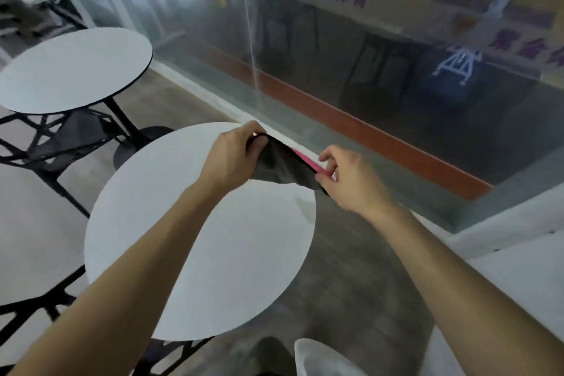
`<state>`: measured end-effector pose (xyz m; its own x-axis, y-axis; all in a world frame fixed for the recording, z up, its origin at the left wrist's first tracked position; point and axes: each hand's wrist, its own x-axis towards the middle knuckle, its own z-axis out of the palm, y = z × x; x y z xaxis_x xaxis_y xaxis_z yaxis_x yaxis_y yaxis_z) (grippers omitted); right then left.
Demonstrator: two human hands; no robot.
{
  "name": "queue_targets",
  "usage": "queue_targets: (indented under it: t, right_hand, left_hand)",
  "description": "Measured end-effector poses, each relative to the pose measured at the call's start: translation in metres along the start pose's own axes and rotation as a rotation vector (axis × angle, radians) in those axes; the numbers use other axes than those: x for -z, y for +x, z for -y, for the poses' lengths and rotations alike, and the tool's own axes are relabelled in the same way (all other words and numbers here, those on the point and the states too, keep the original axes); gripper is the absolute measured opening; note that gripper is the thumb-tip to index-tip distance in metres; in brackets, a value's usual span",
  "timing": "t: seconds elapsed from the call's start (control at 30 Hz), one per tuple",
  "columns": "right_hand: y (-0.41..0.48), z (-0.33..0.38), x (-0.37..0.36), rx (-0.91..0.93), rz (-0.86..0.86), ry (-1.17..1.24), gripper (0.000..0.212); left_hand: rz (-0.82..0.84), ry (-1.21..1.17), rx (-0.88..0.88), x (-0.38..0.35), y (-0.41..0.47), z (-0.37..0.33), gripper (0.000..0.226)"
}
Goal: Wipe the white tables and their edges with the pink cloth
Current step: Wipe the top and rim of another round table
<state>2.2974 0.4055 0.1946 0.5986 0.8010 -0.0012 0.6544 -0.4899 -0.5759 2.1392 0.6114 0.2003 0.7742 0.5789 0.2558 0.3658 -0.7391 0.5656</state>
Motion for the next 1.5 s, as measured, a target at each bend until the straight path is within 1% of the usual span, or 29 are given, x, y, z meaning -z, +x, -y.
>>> queue_targets:
  t: [0.07,0.1,0.17,0.2,0.23,0.3,0.37,0.4,0.43,0.47,0.53,0.6,0.63,0.7,0.73,0.77,0.87,0.9,0.93,0.97,1.0,1.03,1.1,1.13,1.2,1.33,1.43,1.47,1.5]
  right_hand:
    - [-0.024,0.008,-0.006,-0.055,-0.038,-0.078,0.004]
    - [-0.035,0.016,-0.011,-0.098,-0.062,-0.069,0.005]
    - [-0.053,0.039,-0.025,-0.223,-0.096,0.074,0.005]
    - [-0.062,0.057,-0.033,-0.296,-0.098,0.213,0.007]
    - [-0.07,0.075,-0.044,-0.366,-0.077,0.367,0.012]
    - [-0.089,0.111,-0.072,-0.413,-0.041,0.585,0.024]
    - [-0.109,0.143,-0.101,-0.397,-0.073,0.661,0.037]
    - [-0.12,0.157,-0.114,-0.39,-0.089,0.689,0.046]
    - [-0.133,0.169,-0.125,-0.382,-0.087,0.716,0.055]
    - [-0.144,0.181,-0.135,-0.373,-0.078,0.729,0.058]
    - [-0.164,0.199,-0.147,-0.371,-0.078,0.728,0.045]
    - [-0.182,0.215,-0.157,-0.416,-0.129,0.753,0.036]
    - [-0.19,0.22,-0.161,-0.447,-0.167,0.76,0.032]
    - [-0.205,0.229,-0.165,-0.483,-0.24,0.733,0.027]
    - [-0.212,0.233,-0.165,-0.488,-0.262,0.72,0.027]
    - [-0.218,0.235,-0.165,-0.487,-0.27,0.715,0.029]
    - [-0.237,0.232,-0.157,-0.503,-0.284,0.665,0.032]
    - [-0.242,0.225,-0.152,-0.516,-0.301,0.58,0.037]
    - [-0.246,0.217,-0.147,-0.526,-0.309,0.464,0.045]
    - [-0.249,0.21,-0.142,-0.529,-0.296,0.368,0.054]
    - [-0.251,0.205,-0.138,-0.532,-0.257,0.335,0.058]
    - [-0.252,0.202,-0.133,-0.529,-0.219,0.371,0.053]
    - [-0.256,0.193,-0.125,-0.519,-0.177,0.45,0.024]
    - [-0.259,0.192,-0.119,-0.511,-0.179,0.456,0.017]
    - [-0.266,0.188,-0.111,-0.493,-0.181,0.442,0.019]
    - [-0.274,0.192,-0.099,-0.44,-0.104,0.489,0.025]
    - [-0.274,0.192,-0.092,-0.432,-0.154,0.625,0.05]
    - [-0.274,0.19,-0.091,-0.435,-0.145,0.617,0.049]
    - [-0.274,0.187,-0.09,-0.423,-0.11,0.569,0.041]
  left_hand:
    - [0.037,0.009,-0.029,0.012,-0.011,0.003,0.013]
    - [0.048,0.014,-0.046,0.017,-0.019,0.005,0.014]
    - [0.054,-0.009,-0.048,0.029,-0.038,0.013,0.013]
    - [0.063,-0.052,-0.028,0.034,-0.051,0.018,0.009]
    - [0.089,-0.111,-0.012,0.041,-0.066,0.024,0.003]
    - [0.186,-0.235,-0.017,0.053,-0.101,0.041,0.01]
    - [0.308,-0.305,-0.036,0.069,-0.139,0.06,0.023]
    - [0.343,-0.328,-0.033,0.078,-0.158,0.069,0.028]
    - [0.354,-0.353,-0.01,0.088,-0.176,0.077,0.032]
    - [0.358,-0.391,0.023,0.097,-0.192,0.084,0.033]
    - [0.384,-0.479,0.097,0.112,-0.215,0.09,0.029]
    - [0.458,-0.546,0.123,0.124,-0.23,0.092,0.011]
    - [0.482,-0.543,0.097,0.128,-0.235,0.09,0.013]
    - [0.474,-0.467,0.004,0.13,-0.246,0.087,0.037]
    - [0.445,-0.431,-0.039,0.129,-0.249,0.086,0.039]
    - [0.43,-0.409,-0.072,0.128,-0.25,0.085,0.034]
    - [0.438,-0.374,-0.147,0.129,-0.245,0.082,0.008]
    - [0.453,-0.347,-0.189,0.13,-0.24,0.082,0.011]
    - [0.477,-0.318,-0.241,0.131,-0.235,0.081,0.018]
    - [0.515,-0.29,-0.294,0.132,-0.23,0.078,0.021]
    - [0.56,-0.266,-0.344,0.132,-0.225,0.074,0.021]
    - [0.589,-0.242,-0.397,0.132,-0.221,0.069,0.021]
    - [0.605,-0.218,-0.475,0.132,-0.214,0.06,0.023]
    - [0.609,-0.204,-0.495,0.133,-0.212,0.056,0.024]
    - [0.619,-0.195,-0.526,0.136,-0.21,0.051,0.026]
    - [0.665,-0.198,-0.57,0.145,-0.202,0.041,0.031]
    - [0.68,-0.261,-0.575,0.159,-0.191,0.03,0.037]
    - [0.678,-0.283,-0.581,0.164,-0.189,0.026,0.037]
    - [0.677,-0.274,-0.597,0.168,-0.187,0.022,0.038]
